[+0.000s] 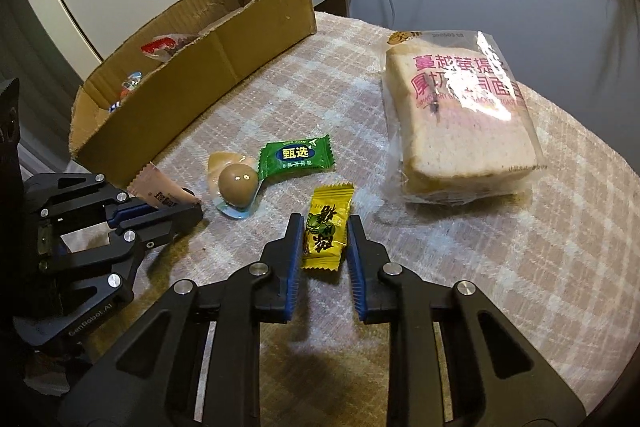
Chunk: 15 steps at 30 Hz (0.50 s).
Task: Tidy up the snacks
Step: 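Grasp the pink wrapped candy with the left tool while the right tool grasps the yellow candy, then carry both candies into the box and open both tools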
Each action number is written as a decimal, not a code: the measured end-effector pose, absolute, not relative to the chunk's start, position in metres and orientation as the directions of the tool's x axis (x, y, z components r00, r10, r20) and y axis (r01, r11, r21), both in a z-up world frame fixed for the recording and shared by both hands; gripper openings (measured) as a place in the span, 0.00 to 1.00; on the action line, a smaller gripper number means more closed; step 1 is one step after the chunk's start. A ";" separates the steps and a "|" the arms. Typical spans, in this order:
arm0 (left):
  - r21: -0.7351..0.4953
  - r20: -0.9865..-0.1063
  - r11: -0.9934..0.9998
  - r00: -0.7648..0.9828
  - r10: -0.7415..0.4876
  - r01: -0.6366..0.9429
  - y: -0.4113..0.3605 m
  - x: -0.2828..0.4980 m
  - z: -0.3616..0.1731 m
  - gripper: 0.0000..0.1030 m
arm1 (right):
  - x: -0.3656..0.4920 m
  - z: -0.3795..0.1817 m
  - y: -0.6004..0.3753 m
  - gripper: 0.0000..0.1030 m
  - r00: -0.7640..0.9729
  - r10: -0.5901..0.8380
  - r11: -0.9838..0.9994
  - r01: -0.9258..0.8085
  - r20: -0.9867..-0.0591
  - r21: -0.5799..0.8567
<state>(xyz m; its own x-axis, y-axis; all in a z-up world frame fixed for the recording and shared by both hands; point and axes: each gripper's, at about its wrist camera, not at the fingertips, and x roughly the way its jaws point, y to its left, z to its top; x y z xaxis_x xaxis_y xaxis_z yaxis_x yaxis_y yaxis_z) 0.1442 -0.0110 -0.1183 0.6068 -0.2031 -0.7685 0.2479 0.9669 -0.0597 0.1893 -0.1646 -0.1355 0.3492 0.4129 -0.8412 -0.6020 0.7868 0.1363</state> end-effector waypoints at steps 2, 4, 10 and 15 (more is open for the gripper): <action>-0.067 -0.764 0.967 0.611 -0.208 0.245 -0.010 0.143 -0.115 0.04 | 0.188 -0.134 -0.166 0.21 0.351 0.423 0.786 -0.601 -0.835 0.145; -0.072 -0.759 0.967 0.616 -0.212 0.243 -0.009 0.141 -0.113 0.04 | 0.186 -0.132 -0.167 0.21 0.354 0.429 0.785 -0.601 -0.831 0.149; -0.088 -0.737 0.967 0.638 -0.223 0.237 -0.003 0.135 -0.101 0.04 | 0.179 -0.122 -0.170 0.21 0.363 0.447 0.784 -0.600 -0.818 0.162; -0.092 -0.720 0.969 0.657 -0.223 0.228 0.006 0.133 -0.088 0.04 | 0.172 -0.105 -0.170 0.21 0.377 0.468 0.773 -0.612 -0.799 0.164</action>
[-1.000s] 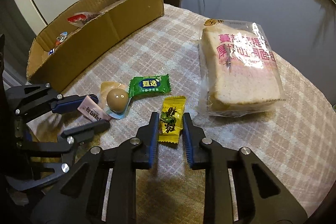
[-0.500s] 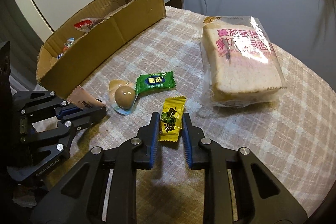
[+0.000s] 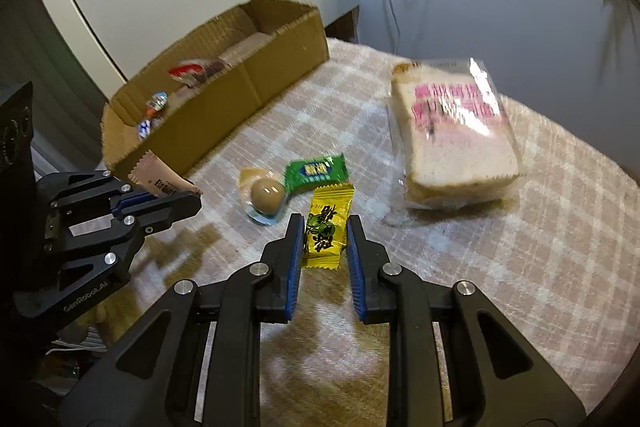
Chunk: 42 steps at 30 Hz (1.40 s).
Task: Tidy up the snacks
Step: 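Carry both candies into the box and open both tools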
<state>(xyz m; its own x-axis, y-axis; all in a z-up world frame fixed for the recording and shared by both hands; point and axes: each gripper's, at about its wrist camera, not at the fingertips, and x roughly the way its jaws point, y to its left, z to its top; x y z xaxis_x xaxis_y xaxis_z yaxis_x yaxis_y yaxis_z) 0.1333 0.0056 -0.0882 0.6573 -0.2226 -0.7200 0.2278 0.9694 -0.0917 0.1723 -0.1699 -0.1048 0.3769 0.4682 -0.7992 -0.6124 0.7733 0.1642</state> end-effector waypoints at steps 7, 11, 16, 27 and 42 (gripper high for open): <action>-0.084 -0.693 0.978 0.694 -0.196 0.192 0.026 0.138 -0.070 0.04 | 0.175 -0.074 -0.159 0.21 0.404 0.507 0.753 -0.637 -0.762 0.164; -0.085 -0.680 0.982 0.711 -0.179 0.166 0.039 0.142 -0.062 0.04 | 0.183 -0.060 -0.147 0.21 0.416 0.526 0.745 -0.646 -0.742 0.166; -0.088 -0.668 0.987 0.727 -0.159 0.135 0.059 0.149 -0.054 0.04 | 0.193 -0.049 -0.129 0.21 0.417 0.546 0.729 -0.664 -0.727 0.167; -0.085 -0.664 0.993 0.739 -0.113 0.076 0.093 0.167 -0.047 0.04 | 0.217 -0.033 -0.078 0.21 0.415 0.572 0.701 -0.696 -0.707 0.158; -0.093 -0.670 0.995 0.738 -0.088 0.034 0.117 0.188 -0.048 0.04 | 0.246 -0.042 -0.036 0.21 0.386 0.589 0.679 -0.713 -0.710 0.176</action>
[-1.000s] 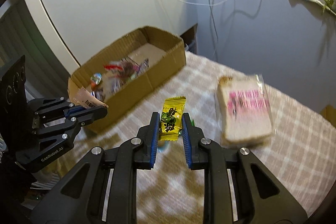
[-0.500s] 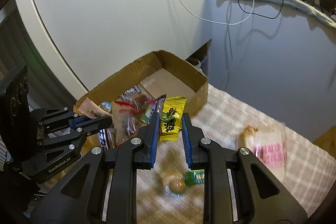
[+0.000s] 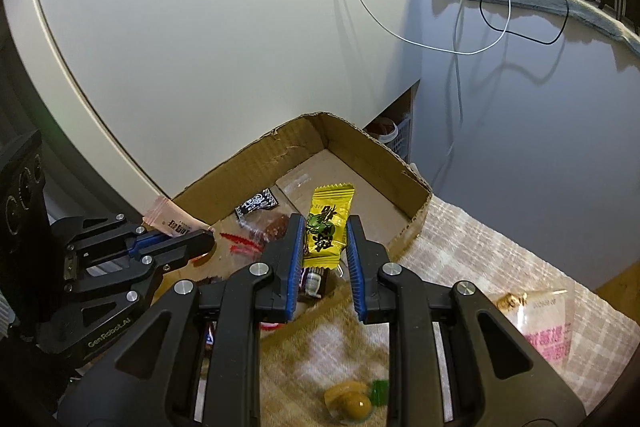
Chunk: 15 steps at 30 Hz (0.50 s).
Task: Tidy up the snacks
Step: 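Carry both candies into the box and open both tools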
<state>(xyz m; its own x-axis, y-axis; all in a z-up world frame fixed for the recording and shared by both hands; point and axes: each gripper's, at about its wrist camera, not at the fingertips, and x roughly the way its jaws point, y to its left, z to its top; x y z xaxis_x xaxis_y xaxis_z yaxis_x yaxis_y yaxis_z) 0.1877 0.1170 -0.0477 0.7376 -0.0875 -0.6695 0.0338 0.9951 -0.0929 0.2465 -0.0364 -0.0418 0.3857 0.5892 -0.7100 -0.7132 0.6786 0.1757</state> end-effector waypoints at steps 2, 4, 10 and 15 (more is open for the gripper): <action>-0.096 -0.672 0.995 0.735 -0.087 0.030 0.119 0.191 -0.049 0.04 | 0.251 -0.045 -0.033 0.21 0.383 0.586 0.679 -0.712 -0.714 0.176; -0.097 -0.675 0.995 0.733 -0.086 0.028 0.119 0.193 -0.051 0.04 | 0.255 -0.049 -0.030 0.21 0.377 0.583 0.680 -0.711 -0.720 0.179; -0.091 -0.680 0.996 0.729 -0.079 0.022 0.120 0.196 -0.052 0.04 | 0.263 -0.056 -0.024 0.21 0.363 0.572 0.679 -0.712 -0.735 0.177; -0.084 -0.681 0.996 0.729 -0.072 0.019 0.120 0.196 -0.051 0.04 | 0.266 -0.058 -0.020 0.21 0.353 0.571 0.674 -0.717 -0.741 0.177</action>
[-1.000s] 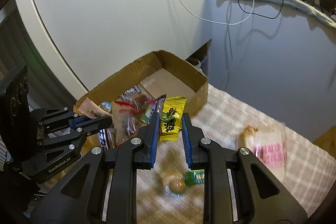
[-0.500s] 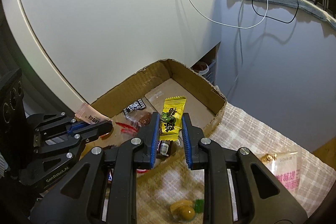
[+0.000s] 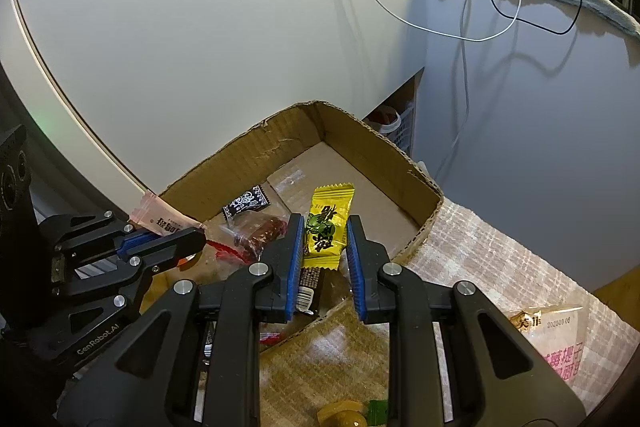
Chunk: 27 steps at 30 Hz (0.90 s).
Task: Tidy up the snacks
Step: 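Carry both candies into the box and open both tools, then move both open tools back toward the green candy and round egg snack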
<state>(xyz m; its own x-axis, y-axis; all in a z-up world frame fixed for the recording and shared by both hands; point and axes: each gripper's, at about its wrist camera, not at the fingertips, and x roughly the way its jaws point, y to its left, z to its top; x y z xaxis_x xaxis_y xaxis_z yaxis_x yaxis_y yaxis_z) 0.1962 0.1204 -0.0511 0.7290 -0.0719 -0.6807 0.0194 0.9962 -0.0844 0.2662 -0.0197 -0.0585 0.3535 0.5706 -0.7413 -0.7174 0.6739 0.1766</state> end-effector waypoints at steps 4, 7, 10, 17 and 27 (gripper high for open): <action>-0.076 -0.676 0.997 0.734 -0.062 0.014 0.122 0.195 -0.050 0.11 | 0.264 -0.058 -0.017 0.22 0.362 0.566 0.674 -0.721 -0.741 0.162; -0.062 -0.671 0.998 0.740 -0.047 0.007 0.122 0.193 -0.049 0.21 | 0.262 -0.056 -0.016 0.36 0.366 0.563 0.674 -0.723 -0.741 0.155; -0.058 -0.669 0.998 0.742 -0.042 0.004 0.122 0.192 -0.048 0.22 | 0.260 -0.052 -0.018 0.67 0.384 0.565 0.679 -0.719 -0.730 0.148; -0.055 -0.656 0.998 0.754 -0.035 -0.002 0.123 0.189 -0.044 0.50 | 0.257 -0.042 -0.022 0.75 0.416 0.564 0.689 -0.714 -0.713 0.128; -0.063 -0.648 0.998 0.761 -0.041 0.000 0.121 0.181 -0.038 0.55 | 0.248 -0.035 -0.029 0.75 0.428 0.555 0.695 -0.709 -0.713 0.116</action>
<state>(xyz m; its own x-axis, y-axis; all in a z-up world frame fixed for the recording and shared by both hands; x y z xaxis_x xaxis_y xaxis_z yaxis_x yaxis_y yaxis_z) 0.1810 0.1213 -0.0384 0.7609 -0.0407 -0.6476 0.0000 0.9980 -0.0627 0.2482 -0.0293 -0.0346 0.4283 0.5554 -0.7128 -0.7094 0.6953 0.1155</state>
